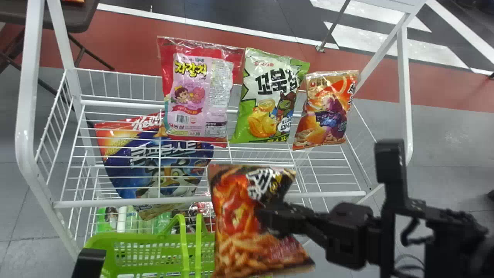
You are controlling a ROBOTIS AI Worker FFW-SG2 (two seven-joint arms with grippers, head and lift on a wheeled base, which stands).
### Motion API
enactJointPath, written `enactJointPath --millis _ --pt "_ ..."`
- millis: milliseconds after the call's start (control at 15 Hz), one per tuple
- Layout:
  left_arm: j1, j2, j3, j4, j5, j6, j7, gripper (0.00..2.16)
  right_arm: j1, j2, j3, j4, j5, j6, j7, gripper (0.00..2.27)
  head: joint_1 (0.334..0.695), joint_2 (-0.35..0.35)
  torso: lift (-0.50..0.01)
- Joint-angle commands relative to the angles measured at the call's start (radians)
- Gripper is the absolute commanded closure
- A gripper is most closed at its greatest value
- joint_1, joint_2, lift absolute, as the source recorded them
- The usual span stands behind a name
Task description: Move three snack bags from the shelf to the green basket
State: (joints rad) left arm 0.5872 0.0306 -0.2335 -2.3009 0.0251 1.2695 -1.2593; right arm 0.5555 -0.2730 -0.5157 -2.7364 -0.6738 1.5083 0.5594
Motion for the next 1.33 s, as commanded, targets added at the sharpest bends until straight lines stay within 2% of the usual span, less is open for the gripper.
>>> enactJointPath --millis 0,333,600,667,800,1067,1133,1267 --pt "0.0 0.002 0.002 0.0 0.001 0.0 0.0 2.04 0.06 0.008 -0.038 0.003 -0.027 0.064 0.02 2.24 0.695 -0.35 -0.043" --pt "0.0 0.0 0.002 -0.002 0.004 -0.003 -0.006 2.04 0.106 0.006 0.126 0.158 0.053 0.064 0.042 2.24 0.695 -0.35 -0.043" --pt "0.008 0.0 0.002 -0.006 0.002 -0.003 -0.005 2.04 0.072 0.002 0.241 0.276 0.091 -0.095 0.039 2.23 0.695 -0.35 -0.043" --pt "0.01 0.0 0.0 -0.009 0.001 -0.003 -0.005 2.04 0.055 -0.003 0.261 0.297 0.1 -0.098 0.034 1.82 0.695 -0.35 -0.043" --pt "0.01 0.0 -0.001 -0.011 -0.001 0.0 -0.005 2.04 0.052 -0.012 0.253 0.29 0.111 -0.104 0.043 0.0 0.695 -0.35 -0.043" --pt "0.008 -0.003 0.002 -0.009 -0.002 -0.003 -0.003 2.04 0.052 -0.009 0.144 0.201 0.071 -0.131 0.086 0.06 0.695 -0.35 -0.043" --pt "0.006 -0.003 0.0 -0.008 -0.002 -0.003 -0.002 2.04 0.052 -0.003 0.141 0.201 0.069 -0.233 0.102 0.07 0.695 -0.35 -0.043" --pt "0.005 -0.003 -0.001 -0.006 -0.002 0.0 -0.002 2.04 0.057 0.032 0.157 0.233 0.065 -0.567 0.108 0.09 0.695 -0.35 -0.043"
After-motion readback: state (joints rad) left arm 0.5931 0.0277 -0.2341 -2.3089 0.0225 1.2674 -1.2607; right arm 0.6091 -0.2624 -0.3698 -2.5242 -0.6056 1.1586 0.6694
